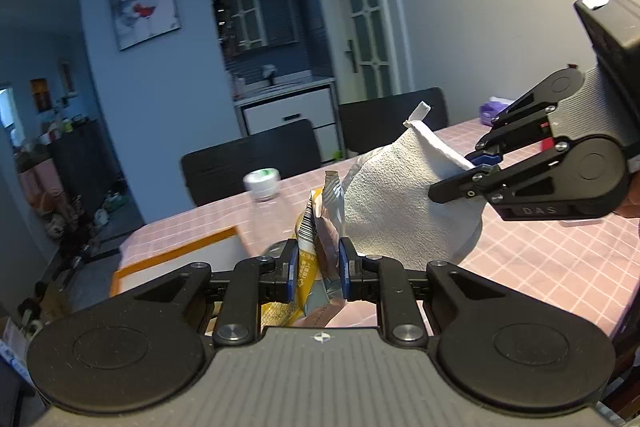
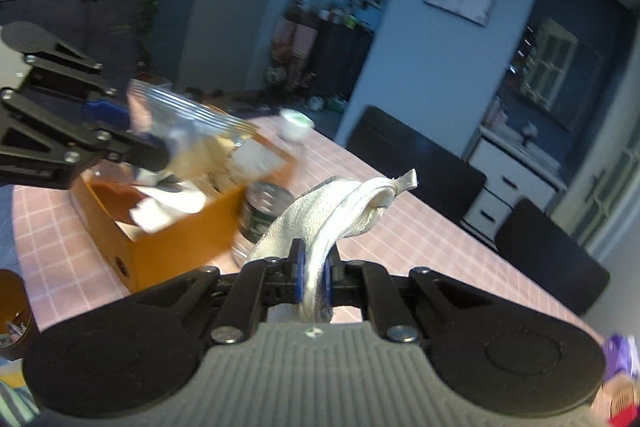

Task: Organize soft objects
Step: 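Lift and carry the packet with the left tool while the right tool carries the pad over the box, then open the left tool dropping the packet while the right tool drops the pad in the box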

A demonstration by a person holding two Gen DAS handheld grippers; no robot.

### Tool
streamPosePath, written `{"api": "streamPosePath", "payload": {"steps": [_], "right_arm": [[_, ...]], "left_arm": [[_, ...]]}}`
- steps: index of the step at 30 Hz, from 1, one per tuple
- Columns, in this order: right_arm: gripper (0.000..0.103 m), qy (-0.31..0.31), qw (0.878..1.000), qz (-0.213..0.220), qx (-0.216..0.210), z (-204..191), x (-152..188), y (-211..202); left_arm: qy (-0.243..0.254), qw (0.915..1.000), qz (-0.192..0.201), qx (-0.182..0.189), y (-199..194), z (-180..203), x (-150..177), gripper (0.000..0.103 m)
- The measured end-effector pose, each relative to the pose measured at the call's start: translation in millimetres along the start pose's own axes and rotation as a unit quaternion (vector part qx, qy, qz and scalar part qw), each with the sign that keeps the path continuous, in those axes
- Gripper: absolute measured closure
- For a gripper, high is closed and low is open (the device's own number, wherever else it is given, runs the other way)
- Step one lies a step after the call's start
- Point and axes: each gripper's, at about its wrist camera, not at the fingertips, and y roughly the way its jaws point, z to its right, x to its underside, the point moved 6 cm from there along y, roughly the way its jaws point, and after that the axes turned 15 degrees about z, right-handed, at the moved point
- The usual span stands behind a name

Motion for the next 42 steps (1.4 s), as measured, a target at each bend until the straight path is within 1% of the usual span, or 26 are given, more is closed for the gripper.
{"api": "streamPosePath", "payload": {"steps": [6, 10, 13, 17, 20, 22, 26, 29, 33, 42], "right_arm": [[0.096, -0.02, 0.999, 0.023, -0.034, -26.3, -33.3, 21.8], [0.096, -0.028, 0.998, 0.025, -0.048, -42.3, -50.0, 48.7], [0.096, -0.025, 0.998, 0.017, -0.058, -52.5, -57.8, 73.9], [0.096, -0.028, 0.997, -0.006, -0.066, -67.3, -61.5, 114.7], [0.096, -0.017, 0.997, -0.032, -0.075, -74.9, -56.6, 144.9], [0.096, -0.021, 0.996, -0.049, -0.077, -82.1, -50.4, 162.8], [0.096, -0.026, 0.993, -0.079, -0.081, -91.4, -36.3, 191.7], [0.096, -0.025, 0.991, -0.099, -0.086, -97.4, -24.2, 205.1], [0.096, -0.027, 0.988, -0.122, -0.096, -104.4, -12.0, 218.6], [0.096, -0.043, 0.981, -0.15, -0.117, -122.4, 10.3, 239.0]], "left_arm": [[-0.033, 0.9986, 0.001, -0.041, -2.3, -38.9, 0.2, 0.081], [-0.081, 0.9947, -0.009, -0.062, 6.0, -74.1, 1.7, 0.081], [-0.108, 0.9915, -0.018, -0.069, 15.7, -97.2, 8.2, 0.081], [-0.108, 0.9901, -0.034, -0.083, 30.8, -117.8, 23.7, 0.081], [-0.111, 0.9889, -0.053, -0.083, 40.6, -132.4, 38.2, 0.081], [-0.116, 0.9872, -0.07, -0.083, 48.3, -139.7, 49.0, 0.081], [-0.116, 0.9853, -0.099, -0.077, 58.9, -145.3, 69.4, 0.081], [-0.109, 0.9851, -0.111, -0.074, 61.9, -142.9, 82.1, 0.081], [-0.11, 0.9834, -0.127, -0.068, 62.9, -144.3, 97.2, 0.081], [-0.107, 0.9813, -0.149, -0.058, 68.6, -144.8, 110.1, 0.08]]}}
